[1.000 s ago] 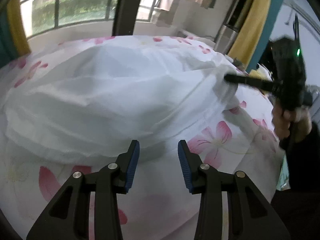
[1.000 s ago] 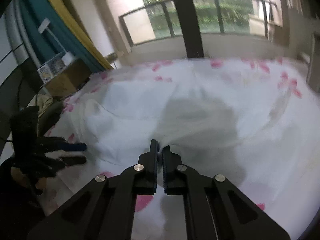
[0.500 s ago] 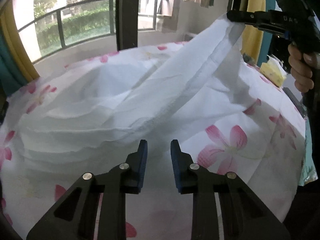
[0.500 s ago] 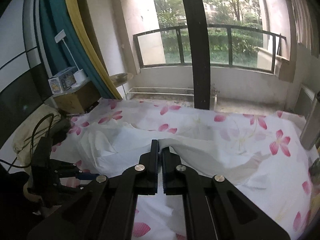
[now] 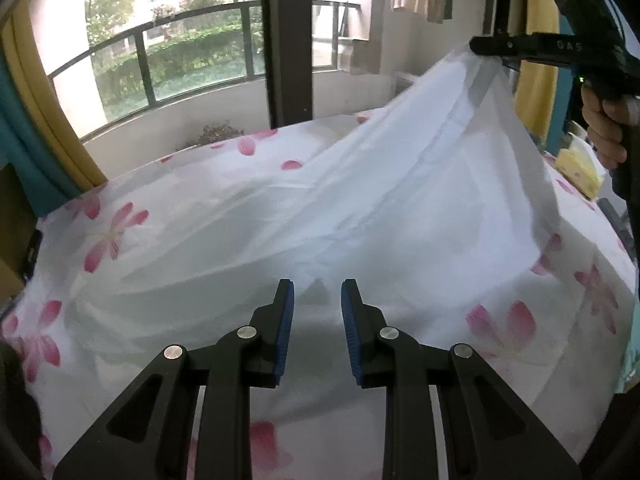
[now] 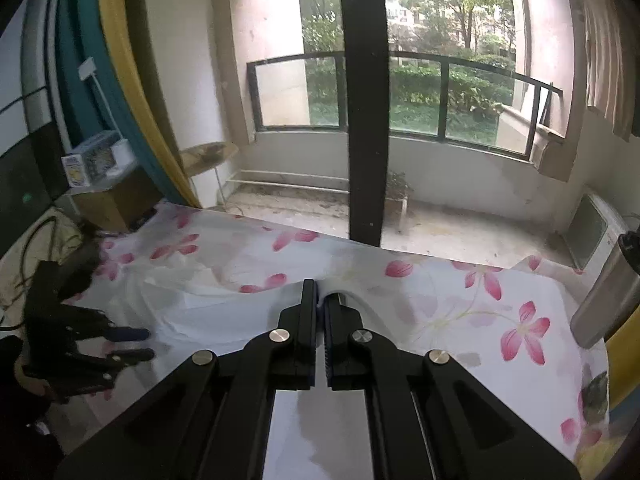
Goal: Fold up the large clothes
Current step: 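Grasp the white sheet edge with the right gripper and lift it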
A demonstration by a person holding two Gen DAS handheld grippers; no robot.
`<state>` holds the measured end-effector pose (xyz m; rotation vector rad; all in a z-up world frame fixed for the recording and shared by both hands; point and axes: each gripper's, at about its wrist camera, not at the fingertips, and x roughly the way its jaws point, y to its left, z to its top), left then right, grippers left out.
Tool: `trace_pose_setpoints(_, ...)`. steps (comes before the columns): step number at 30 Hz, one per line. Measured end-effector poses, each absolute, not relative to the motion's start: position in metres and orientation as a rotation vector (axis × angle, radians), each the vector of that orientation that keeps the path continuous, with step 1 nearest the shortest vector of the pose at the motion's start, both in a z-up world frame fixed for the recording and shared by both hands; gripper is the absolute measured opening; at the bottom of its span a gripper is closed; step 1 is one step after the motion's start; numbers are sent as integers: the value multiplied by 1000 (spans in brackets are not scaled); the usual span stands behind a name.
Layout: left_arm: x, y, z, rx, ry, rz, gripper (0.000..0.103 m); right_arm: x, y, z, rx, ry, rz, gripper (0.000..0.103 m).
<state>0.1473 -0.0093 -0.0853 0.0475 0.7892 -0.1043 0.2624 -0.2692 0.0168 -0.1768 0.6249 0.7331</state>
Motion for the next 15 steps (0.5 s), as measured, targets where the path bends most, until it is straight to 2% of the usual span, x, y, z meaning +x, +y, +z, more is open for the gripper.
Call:
trace_pose_setpoints(9,185,36,-85,99,827,-21,26,329,-255,-16,-170,715,669,3)
trace_pose_setpoints(15,179,33,-70,62,775,-135,26,365,-253,-62,-160,814,531,3)
